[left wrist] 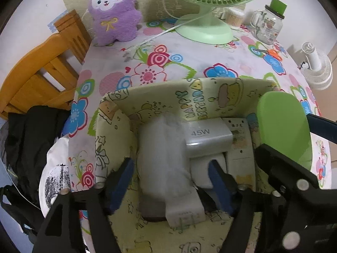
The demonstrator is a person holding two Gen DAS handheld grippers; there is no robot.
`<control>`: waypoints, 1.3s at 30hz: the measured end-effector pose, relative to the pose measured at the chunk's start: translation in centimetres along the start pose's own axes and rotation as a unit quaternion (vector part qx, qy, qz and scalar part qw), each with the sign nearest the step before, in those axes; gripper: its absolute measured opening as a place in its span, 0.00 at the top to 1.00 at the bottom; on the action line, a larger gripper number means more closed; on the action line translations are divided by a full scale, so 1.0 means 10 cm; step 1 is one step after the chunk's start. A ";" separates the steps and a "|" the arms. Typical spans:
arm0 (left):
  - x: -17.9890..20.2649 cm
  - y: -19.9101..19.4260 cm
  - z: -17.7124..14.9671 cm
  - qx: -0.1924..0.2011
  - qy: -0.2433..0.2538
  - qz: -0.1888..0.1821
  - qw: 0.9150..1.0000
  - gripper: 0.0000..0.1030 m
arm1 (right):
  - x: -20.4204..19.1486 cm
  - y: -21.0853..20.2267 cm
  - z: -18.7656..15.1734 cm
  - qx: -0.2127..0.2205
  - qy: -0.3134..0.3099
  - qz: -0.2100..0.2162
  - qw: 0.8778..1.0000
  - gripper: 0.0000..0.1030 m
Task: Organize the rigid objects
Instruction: 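Lower the white plastic box into the box and open the left tool, then lower the green pad into the box and open the right tool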
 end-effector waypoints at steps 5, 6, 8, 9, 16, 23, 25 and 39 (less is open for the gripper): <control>0.06 -0.10 -0.08 0.000 0.007 0.000 1.000 0.14 | -0.01 -0.04 -0.06 0.000 -0.005 0.000 1.000 0.21; 0.06 -0.12 -0.10 -0.001 0.009 0.002 1.000 0.12 | -0.03 -0.05 -0.07 0.000 -0.007 0.001 1.000 0.21; 0.07 -0.16 -0.14 -0.002 0.016 0.006 1.000 0.09 | -0.07 -0.05 -0.09 0.000 -0.013 0.005 1.000 0.21; 0.07 -0.18 -0.16 -0.002 0.019 0.006 1.000 0.09 | -0.08 -0.05 -0.10 0.001 -0.015 0.007 1.000 0.21; 0.05 -0.28 -0.24 -0.008 0.031 -0.002 0.999 0.08 | -0.24 0.01 -0.10 0.001 -0.024 0.031 0.999 0.21; 0.04 -0.23 -0.22 -0.018 0.023 -0.013 0.999 0.08 | -0.27 0.11 -0.08 -0.005 -0.010 0.044 0.999 0.21; 0.03 -0.22 -0.22 -0.021 0.020 -0.015 0.999 0.08 | -0.28 0.13 -0.07 -0.005 -0.007 0.047 0.999 0.21; 0.06 -0.23 -0.21 -0.028 0.016 -0.016 0.999 0.08 | -0.25 0.12 -0.07 -0.008 -0.004 0.053 0.999 0.15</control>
Point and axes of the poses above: each gripper's, at about its wrist camera, not at the fingertips, and y roughly the way its jaws point, x to its right, z to its top, the point moved 6 cm from there along y, roughly the way its jaws point, and after that the axes turned 3 degrees about -z, right-handed, at the moved point
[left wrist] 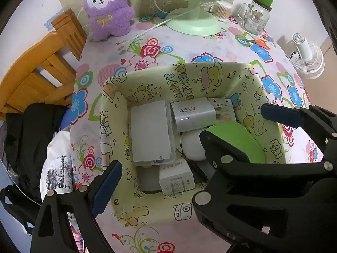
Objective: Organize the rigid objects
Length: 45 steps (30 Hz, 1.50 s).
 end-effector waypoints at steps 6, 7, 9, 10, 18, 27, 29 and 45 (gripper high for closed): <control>0.02 -0.06 0.01 0.007 -0.005 0.004 1.000 0.08 | 0.04 -0.10 0.00 0.007 0.004 -0.001 1.000 0.15; 0.02 -0.07 0.01 0.008 -0.005 0.005 1.000 0.08 | 0.05 -0.13 -0.01 0.010 0.005 -0.007 1.000 0.14; 0.02 -0.10 0.00 0.011 -0.005 0.005 1.000 0.08 | 0.08 -0.18 -0.02 0.016 0.009 -0.012 1.000 0.13; 0.03 -0.13 0.00 0.014 -0.004 0.006 1.000 0.08 | 0.09 -0.20 -0.03 0.018 0.012 -0.013 1.000 0.13; 0.08 -0.31 -0.01 0.030 0.006 0.010 0.999 0.08 | 0.26 -0.41 -0.13 0.034 0.043 -0.027 0.998 0.13; 0.28 -0.57 -0.01 0.060 0.000 0.022 0.998 0.08 | 0.54 -0.68 -0.26 0.060 0.064 -0.018 0.996 0.13; 0.32 -0.62 -0.02 0.060 -0.006 0.023 0.998 0.08 | 0.61 -0.74 -0.30 0.061 0.068 -0.009 0.996 0.13; 0.70 -1.03 -0.06 0.096 -0.050 0.038 0.993 0.07 | 1.16 -1.25 -0.48 0.094 0.062 0.002 0.994 0.13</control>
Point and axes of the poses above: each gripper's, at about its wrist camera, not at the fingertips, and y roughly the way its jaws point, x to its right, z to its top, the point moved 6 cm from there along y, roughly the way its jaws point, and after that the axes turned 3 degrees about -z, right-handed, at the moved point
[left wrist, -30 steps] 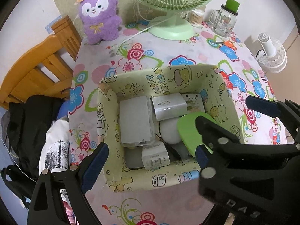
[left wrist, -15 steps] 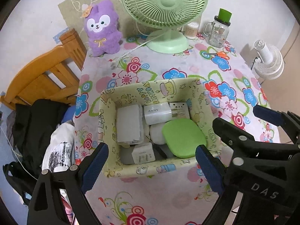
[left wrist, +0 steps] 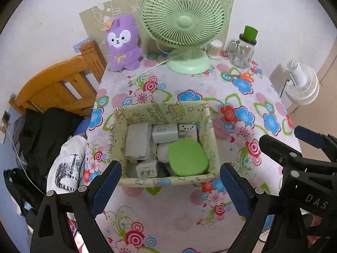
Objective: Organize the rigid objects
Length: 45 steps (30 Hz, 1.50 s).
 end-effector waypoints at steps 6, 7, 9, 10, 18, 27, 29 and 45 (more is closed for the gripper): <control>0.17 -0.15 0.02 0.013 -0.004 0.006 1.000 0.07 | 0.20 -0.19 0.01 0.013 -0.003 0.004 1.000 0.13; 0.19 -0.17 0.03 0.016 -0.005 0.006 1.000 0.07 | 0.23 -0.23 0.02 0.016 -0.004 0.003 1.000 0.13; 0.24 -0.23 0.04 0.022 -0.008 0.006 1.000 0.07 | 0.29 -0.30 0.04 0.024 -0.007 -0.001 1.000 0.13; 0.27 -0.25 0.04 0.026 -0.009 0.006 1.000 0.07 | 0.34 -0.34 0.04 0.027 -0.008 -0.005 1.000 0.13; 0.41 -0.46 0.11 0.054 -0.012 0.005 0.998 0.06 | 0.57 -0.54 0.04 0.044 -0.019 -0.022 0.999 0.13; 0.49 -0.70 0.13 0.085 -0.013 0.011 0.996 0.02 | 0.69 -0.81 0.05 0.076 -0.019 -0.031 0.996 0.13; 0.51 -0.76 0.12 0.092 -0.014 0.009 0.996 0.02 | 0.71 -0.88 0.05 0.083 -0.020 -0.034 0.996 0.13; 0.71 -1.06 -0.02 0.125 -0.009 0.002 0.992 0.00 | 0.96 -1.34 -0.06 0.143 0.007 -0.052 0.988 0.04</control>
Point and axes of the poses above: each gripper's, at about its wrist camera, not at the fingertips, and y roughly the way its jaws point, x to its right, z to its top, the point moved 6 cm from there along y, roughly the way its jaws point, and after that the axes turned 3 degrees about -z, right-handed, at the moved point
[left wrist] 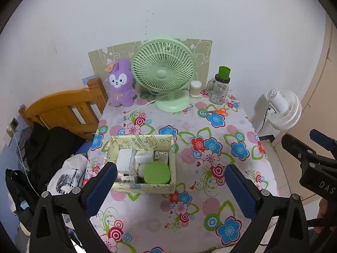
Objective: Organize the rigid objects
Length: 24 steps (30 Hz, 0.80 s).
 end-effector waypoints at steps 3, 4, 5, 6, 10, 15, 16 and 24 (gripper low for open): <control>0.01 -0.06 0.00 0.009 0.001 -0.002 1.000 0.00 | 0.04 -0.02 -0.02 0.003 0.009 -0.004 1.000 0.03; 0.01 -0.07 0.00 0.012 0.001 -0.001 1.000 0.00 | 0.04 -0.03 -0.02 0.004 0.009 -0.003 1.000 0.03; 0.02 -0.08 0.01 0.013 0.000 0.000 1.000 0.00 | 0.04 -0.04 -0.03 0.005 0.008 -0.003 1.000 0.03; 0.02 -0.08 0.01 0.013 -0.001 0.001 1.000 0.00 | 0.04 -0.05 -0.03 0.006 0.007 -0.004 1.000 0.03; 0.04 -0.05 -0.01 0.012 -0.002 0.002 1.000 0.00 | 0.02 -0.06 -0.03 0.013 0.000 -0.003 1.000 0.02; 0.05 -0.01 -0.05 0.008 -0.001 0.004 1.000 0.00 | -0.01 0.00 -0.07 0.007 -0.003 0.000 1.000 0.01; 0.05 -0.01 -0.05 0.007 -0.001 0.005 1.000 0.00 | -0.01 0.01 -0.07 0.006 -0.004 0.001 1.000 0.01; 0.03 0.01 -0.07 0.003 -0.005 0.007 1.000 0.00 | -0.05 0.05 -0.10 0.003 -0.010 0.002 1.000 0.01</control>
Point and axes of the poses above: each gripper's, at about its wrist camera, not at the fingertips, and y roughly the way its jaws point, x to its right, z to its top, the point moved 6 cm from there along y, roughly the way its jaws point, and after that the axes turned 3 degrees about -z, right-handed, at the moved point
